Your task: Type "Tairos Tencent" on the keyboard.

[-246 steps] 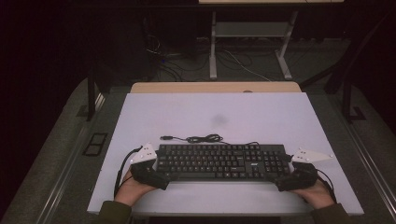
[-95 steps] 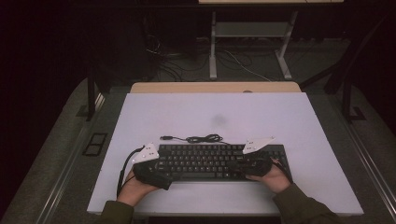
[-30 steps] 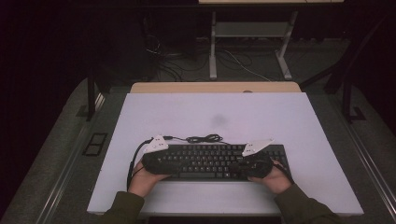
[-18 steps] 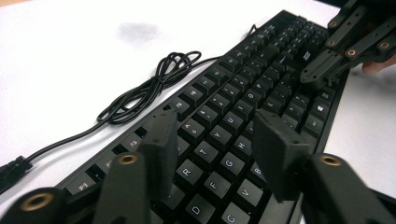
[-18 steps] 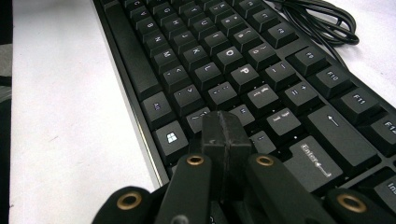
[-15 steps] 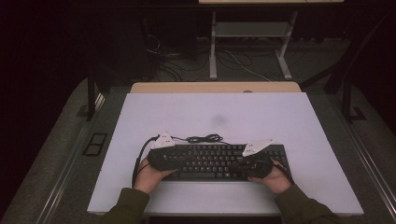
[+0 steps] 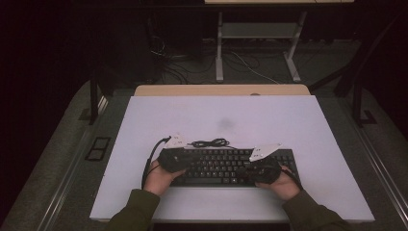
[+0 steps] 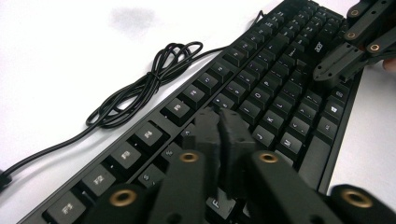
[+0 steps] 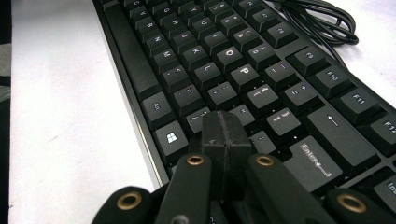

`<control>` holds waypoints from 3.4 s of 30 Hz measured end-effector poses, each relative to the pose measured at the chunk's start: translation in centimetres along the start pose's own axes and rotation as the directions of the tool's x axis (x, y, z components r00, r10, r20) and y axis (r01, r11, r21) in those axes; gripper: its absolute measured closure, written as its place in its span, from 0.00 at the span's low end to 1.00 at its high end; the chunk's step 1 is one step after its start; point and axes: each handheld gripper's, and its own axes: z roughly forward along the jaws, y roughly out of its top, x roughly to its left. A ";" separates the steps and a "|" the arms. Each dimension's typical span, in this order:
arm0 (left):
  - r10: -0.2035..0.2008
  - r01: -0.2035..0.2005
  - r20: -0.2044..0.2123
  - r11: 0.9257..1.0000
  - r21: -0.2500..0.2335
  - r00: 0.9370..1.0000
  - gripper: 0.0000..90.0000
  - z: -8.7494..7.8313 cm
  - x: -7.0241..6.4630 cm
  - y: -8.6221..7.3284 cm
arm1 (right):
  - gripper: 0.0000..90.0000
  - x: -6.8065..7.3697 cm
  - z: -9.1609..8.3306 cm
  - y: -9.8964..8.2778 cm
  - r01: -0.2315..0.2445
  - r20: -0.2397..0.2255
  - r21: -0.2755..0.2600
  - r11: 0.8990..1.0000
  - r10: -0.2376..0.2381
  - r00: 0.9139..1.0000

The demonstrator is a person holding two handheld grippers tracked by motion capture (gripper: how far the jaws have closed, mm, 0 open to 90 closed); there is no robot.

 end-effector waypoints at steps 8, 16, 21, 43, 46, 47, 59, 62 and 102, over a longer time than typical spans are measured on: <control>0.007 -0.006 -0.004 0.999 0.039 1.000 0.99 0.9 0.0 0.5 | 1.00 0.0 0.0 0.0 0.000 0.000 -0.001 1.000 0.000 1.000; 0.018 -0.018 -0.003 0.996 0.089 1.000 0.99 1.2 -0.1 0.3 | 1.00 0.0 0.0 0.0 -0.001 0.000 -0.002 1.000 0.001 1.000; 0.016 -0.015 -0.007 0.994 0.107 1.000 0.99 1.4 0.0 0.1 | 1.00 0.0 0.0 0.0 -0.001 -0.001 -0.002 1.000 0.001 1.000; 0.020 -0.019 -0.002 0.992 0.125 1.000 0.99 1.6 0.2 -0.2 | 1.00 0.0 0.0 -0.1 -0.002 0.000 -0.003 1.000 0.002 1.000; 0.019 -0.018 -0.002 0.992 0.125 1.000 0.99 1.6 0.2 -0.2 | 1.00 0.0 0.0 0.0 -0.003 0.000 -0.003 1.000 0.003 1.000; 0.006 -0.006 -0.001 0.993 0.114 1.000 0.99 1.6 0.1 -0.2 | 1.00 0.0 0.0 0.0 -0.003 0.001 -0.002 1.000 0.003 1.000; -0.013 0.012 0.016 0.998 0.058 1.000 0.99 0.3 0.4 0.0 | 1.00 0.0 0.0 0.0 -0.002 0.000 -0.003 1.000 0.002 1.000; -0.012 0.011 0.019 0.998 0.057 1.000 0.93 0.0 0.5 -0.2 | 1.00 0.0 0.0 0.0 -0.003 0.000 -0.003 1.000 0.003 1.000; -0.013 0.013 -0.004 1.000 -0.021 1.000 0.19 -2.5 0.5 -2.2 | 0.59 -0.5 -0.7 0.8 -0.061 -0.008 -0.125 0.990 0.060 0.998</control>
